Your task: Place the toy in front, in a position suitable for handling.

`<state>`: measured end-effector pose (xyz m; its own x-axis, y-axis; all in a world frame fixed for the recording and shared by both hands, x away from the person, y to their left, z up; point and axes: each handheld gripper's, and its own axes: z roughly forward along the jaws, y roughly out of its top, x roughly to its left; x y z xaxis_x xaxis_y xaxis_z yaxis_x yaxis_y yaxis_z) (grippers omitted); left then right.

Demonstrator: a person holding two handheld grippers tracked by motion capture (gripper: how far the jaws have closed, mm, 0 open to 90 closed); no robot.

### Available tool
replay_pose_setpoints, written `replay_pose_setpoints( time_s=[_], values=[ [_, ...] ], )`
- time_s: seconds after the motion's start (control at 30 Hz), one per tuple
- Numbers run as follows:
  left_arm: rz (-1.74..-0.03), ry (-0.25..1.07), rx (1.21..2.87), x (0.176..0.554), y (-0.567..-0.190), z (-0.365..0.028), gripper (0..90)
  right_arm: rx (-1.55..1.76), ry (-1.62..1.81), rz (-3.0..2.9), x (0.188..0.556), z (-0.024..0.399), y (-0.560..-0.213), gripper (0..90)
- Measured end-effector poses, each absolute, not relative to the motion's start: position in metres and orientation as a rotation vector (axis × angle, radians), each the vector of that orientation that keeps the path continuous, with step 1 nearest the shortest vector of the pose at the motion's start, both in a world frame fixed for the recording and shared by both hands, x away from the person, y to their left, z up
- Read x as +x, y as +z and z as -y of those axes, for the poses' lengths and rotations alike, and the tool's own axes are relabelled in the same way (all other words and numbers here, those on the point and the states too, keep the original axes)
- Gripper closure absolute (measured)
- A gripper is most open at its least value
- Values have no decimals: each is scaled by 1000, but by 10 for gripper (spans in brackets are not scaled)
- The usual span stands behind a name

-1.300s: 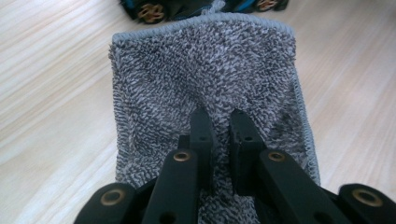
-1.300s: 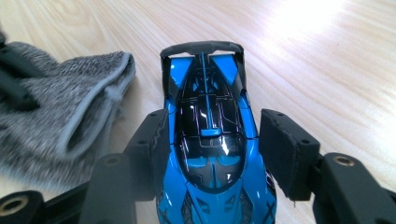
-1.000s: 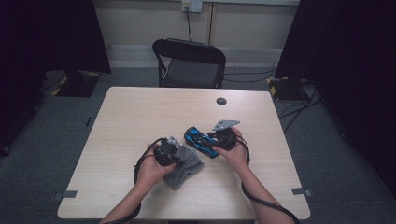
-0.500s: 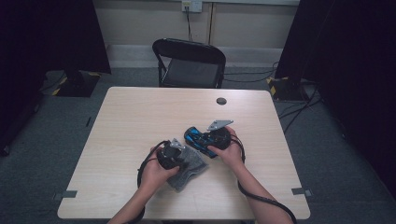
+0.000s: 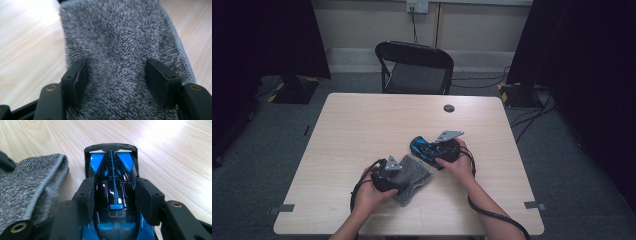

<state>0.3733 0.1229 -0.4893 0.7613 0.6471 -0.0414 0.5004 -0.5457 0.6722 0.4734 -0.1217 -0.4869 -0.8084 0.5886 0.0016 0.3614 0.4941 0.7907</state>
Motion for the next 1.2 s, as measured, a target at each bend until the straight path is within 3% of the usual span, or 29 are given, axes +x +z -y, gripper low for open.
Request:
replay_pose_setpoints(
  time_s=[0.03,0.07,0.13,0.27,0.47,0.67,0.8,1.2],
  values=[
    [-828,234,2268,373,-488,-122,437,806,1212,-2471,473,122,-487,510],
    [-828,234,2268,373,-488,-122,604,806,1212,-2471,473,122,-487,510],
    [-826,190,2278,372,-485,-119,706,806,1212,-2471,473,121,-487,510],
    [-809,103,2277,371,-476,-106,736,804,1216,-2468,473,122,-487,511],
    [-580,-11,2320,360,-465,-61,736,803,1221,-2468,473,122,-488,511],
    [-653,-70,2303,386,-481,-44,734,807,1229,-2469,473,123,-488,511],
    [-691,18,2322,397,-478,-48,735,807,1230,-2470,474,123,-488,512],
    [-832,69,2287,420,-477,-77,736,806,1251,-2461,474,124,-489,512]
  ],
)
